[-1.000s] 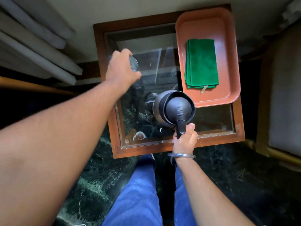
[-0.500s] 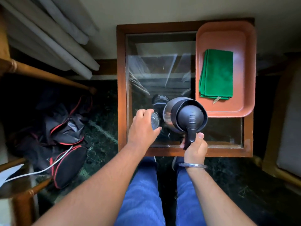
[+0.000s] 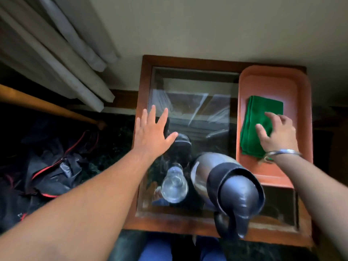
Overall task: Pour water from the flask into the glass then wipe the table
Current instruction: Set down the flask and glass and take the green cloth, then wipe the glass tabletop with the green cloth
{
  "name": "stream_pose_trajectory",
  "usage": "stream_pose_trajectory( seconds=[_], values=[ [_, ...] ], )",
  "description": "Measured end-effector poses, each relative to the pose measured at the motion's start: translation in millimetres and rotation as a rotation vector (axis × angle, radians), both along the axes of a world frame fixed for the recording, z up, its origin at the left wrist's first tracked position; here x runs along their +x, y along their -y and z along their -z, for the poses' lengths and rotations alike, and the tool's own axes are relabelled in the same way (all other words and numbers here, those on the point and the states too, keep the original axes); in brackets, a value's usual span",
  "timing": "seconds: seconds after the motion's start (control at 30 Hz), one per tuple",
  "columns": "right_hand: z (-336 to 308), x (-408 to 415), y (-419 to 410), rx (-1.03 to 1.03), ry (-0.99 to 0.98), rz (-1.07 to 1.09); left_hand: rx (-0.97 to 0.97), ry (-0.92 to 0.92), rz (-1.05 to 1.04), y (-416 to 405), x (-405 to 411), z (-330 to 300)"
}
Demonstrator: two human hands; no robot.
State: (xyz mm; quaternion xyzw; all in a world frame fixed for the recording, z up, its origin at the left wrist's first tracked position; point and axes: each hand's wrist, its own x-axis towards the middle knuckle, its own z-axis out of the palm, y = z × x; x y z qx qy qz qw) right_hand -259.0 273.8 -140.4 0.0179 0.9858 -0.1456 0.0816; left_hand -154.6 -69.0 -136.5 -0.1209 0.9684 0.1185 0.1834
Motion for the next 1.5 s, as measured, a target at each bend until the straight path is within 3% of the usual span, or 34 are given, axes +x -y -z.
stream_pose_trajectory(
  seconds=[0.1, 0.23, 0.37, 0.53, 0.7, 0.77, 0.87, 1.0, 1.27, 1.33, 1.43, 1.5],
  values=[
    [22.3, -32.7, 7.1, 0.095, 0.08, 0.091, -0.093, 0.07, 0.111, 15.5, -1.2, 38.3],
    [48.6, -35.0, 17.8, 0.241, -0.027, 0.194, -0.109, -0.04, 0.12, 20.4, 9.7, 68.7],
    [54.6, -38.8, 23.2, 0.233, -0.143, 0.237, -0.113, -0.134, 0.115, 22.0, 9.8, 80.2],
    [22.9, -37.3, 32.3, 0.043, -0.174, 0.211, -0.108, -0.095, 0.128, 23.0, 10.2, 75.8],
    [-24.8, -37.4, 79.0, -0.273, -0.315, -0.143, -0.123, -0.075, 0.112, 24.9, 10.6, 70.6],
    [-25.9, -42.0, 107.9, -0.204, -0.244, -0.218, -0.123, -0.084, 0.07, 30.0, 16.7, 69.4],
    [-3.4, -42.9, 141.9, 0.097, -0.032, -0.292, -0.094, -0.103, 0.04, 33.0, 33.7, 74.0],
    [38.2, -45.9, 169.2, 0.15, 0.183, -0.405, -0.07, -0.124, 0.022, 33.6, 37.9, 80.0],
    [53.7, -113.0, 205.0, 0.266, 0.051, -0.459, 0.018, -0.184, -0.024, 37.4, 38.7, 81.4],
    [49.7, -89.9, 219.3, 0.293, -0.027, -0.644, 0.036, -0.175, -0.031, 37.1, 38.9, 78.9],
    [53.4, -2.2, 189.5, 0.193, 0.024, -1.319, 0.066, -0.181, -0.046, 37.6, 39.0, 76.4],
    [50.1, -9.5, 159.6, 0.217, 0.109, -1.592, 0.074, -0.181, -0.044, 37.9, 38.4, 76.7]
  ],
)
